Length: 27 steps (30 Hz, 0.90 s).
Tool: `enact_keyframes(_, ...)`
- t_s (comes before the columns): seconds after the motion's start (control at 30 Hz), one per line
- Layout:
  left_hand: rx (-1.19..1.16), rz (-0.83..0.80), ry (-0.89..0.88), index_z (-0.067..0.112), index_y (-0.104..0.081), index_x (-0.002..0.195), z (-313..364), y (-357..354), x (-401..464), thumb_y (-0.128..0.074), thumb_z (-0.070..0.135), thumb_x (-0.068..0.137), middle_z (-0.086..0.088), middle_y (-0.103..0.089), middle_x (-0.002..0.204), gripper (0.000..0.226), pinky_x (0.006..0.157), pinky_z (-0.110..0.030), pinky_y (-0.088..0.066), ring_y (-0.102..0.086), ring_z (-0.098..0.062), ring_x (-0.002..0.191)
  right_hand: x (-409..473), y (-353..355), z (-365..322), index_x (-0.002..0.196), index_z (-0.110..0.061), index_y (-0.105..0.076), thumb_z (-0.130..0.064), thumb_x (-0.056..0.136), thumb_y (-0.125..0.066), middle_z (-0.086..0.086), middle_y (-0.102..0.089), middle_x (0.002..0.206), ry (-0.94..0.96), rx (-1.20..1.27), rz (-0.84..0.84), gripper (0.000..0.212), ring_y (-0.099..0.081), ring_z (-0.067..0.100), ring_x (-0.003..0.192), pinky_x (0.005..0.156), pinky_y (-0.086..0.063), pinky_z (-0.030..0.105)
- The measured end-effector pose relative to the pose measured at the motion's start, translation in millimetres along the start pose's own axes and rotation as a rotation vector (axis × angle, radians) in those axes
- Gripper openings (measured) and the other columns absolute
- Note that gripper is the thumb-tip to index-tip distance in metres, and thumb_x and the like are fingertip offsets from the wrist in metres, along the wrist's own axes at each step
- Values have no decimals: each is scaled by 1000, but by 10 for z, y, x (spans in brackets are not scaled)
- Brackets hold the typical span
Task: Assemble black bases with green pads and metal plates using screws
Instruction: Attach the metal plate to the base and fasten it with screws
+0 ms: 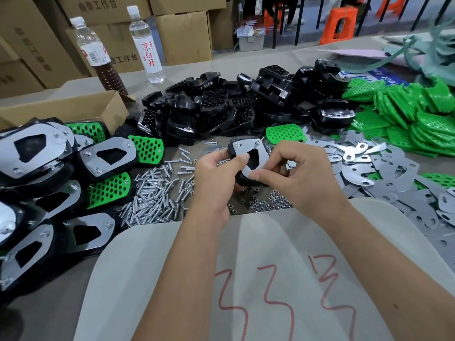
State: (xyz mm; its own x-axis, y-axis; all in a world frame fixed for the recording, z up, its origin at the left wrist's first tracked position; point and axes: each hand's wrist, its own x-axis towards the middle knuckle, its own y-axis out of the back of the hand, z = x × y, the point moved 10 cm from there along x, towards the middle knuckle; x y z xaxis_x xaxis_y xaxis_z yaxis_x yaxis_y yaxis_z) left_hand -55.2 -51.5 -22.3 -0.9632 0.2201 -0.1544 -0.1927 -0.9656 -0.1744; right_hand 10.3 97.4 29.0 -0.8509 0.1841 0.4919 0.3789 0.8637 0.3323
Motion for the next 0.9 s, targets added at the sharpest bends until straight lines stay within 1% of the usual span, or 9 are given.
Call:
enact_keyframes(0.13,-57,47,-5,4,-75,101,11,47,7,-71,10,95,-5,-73,74,9,54,-29,-56,-68,-18,60,-18,-49,4,90,-23,-82,-23,76,-91,0,-61,79,-36,62,-34,17,-49,11,68,61,-43,22)
enact_keyframes(0.2,-110,89,21,3,-74,100,-3,98,3,-71,8,95,-8,-76,75,7,51,-27,-55,-70,-19,59,-26,-67,34,83,-16,-81,-22,77,-90,6,-61,82,-86,158,-52,12,-53,15,71,63,-47,29)
enact_keyframes(0.3,-194,132,44,4,-72,95,-5,168,15,-70,6,96,-6,-75,72,4,47,-24,-52,-69,-18,57,-13,46,76,66,-3,-68,-31,79,-87,8,-61,83,-93,214,41,37,-57,18,73,65,-47,37)
enact_keyframes(0.43,-212,105,40,3,-73,100,12,151,21,-70,7,96,-10,-77,78,7,55,-31,-59,-72,-21,63,-43,-113,47,107,-28,-80,-38,78,-84,-4,-56,110,-136,185,-61,31,-55,15,79,74,-56,39)
enact_keyframes(0.5,-220,107,46,4,-73,96,0,141,6,-70,6,96,-9,-76,75,4,53,-29,-57,-72,-20,61,-46,-117,30,89,-22,-81,-39,76,-84,-4,-58,112,-141,158,-38,21,-56,10,85,76,-52,33)
enact_keyframes(0.6,-218,145,41,5,-72,96,0,195,22,-70,6,96,-7,-76,75,2,47,-24,-51,-71,-18,59,-30,135,66,57,-1,-50,-40,77,-85,7,-57,92,-93,186,140,56,-57,12,87,77,-42,28)
enact_keyframes(0.77,-230,136,41,3,-72,98,-12,176,31,-69,5,96,-6,-75,71,4,46,-22,-51,-69,-16,55,-68,-142,2,103,-30,-80,-42,79,-82,-3,-59,118,-114,123,-84,27,-59,12,90,69,-52,26)
enact_keyframes(0.8,-226,146,46,3,-73,98,-25,185,26,-69,5,96,-6,-76,73,4,48,-23,-52,-70,-17,57,-63,-128,-2,91,-24,-81,-40,80,-82,-3,-60,112,-112,131,-57,20,-59,11,88,68,-50,24)
enact_keyframes(0.9,-207,219,50,1,-73,105,-35,290,37,-72,7,95,-11,-77,85,12,50,-25,-53,-72,-19,64,-52,122,4,56,-4,-43,-39,85,-80,10,-47,81,-63,157,134,59,-47,17,74,66,-38,26)
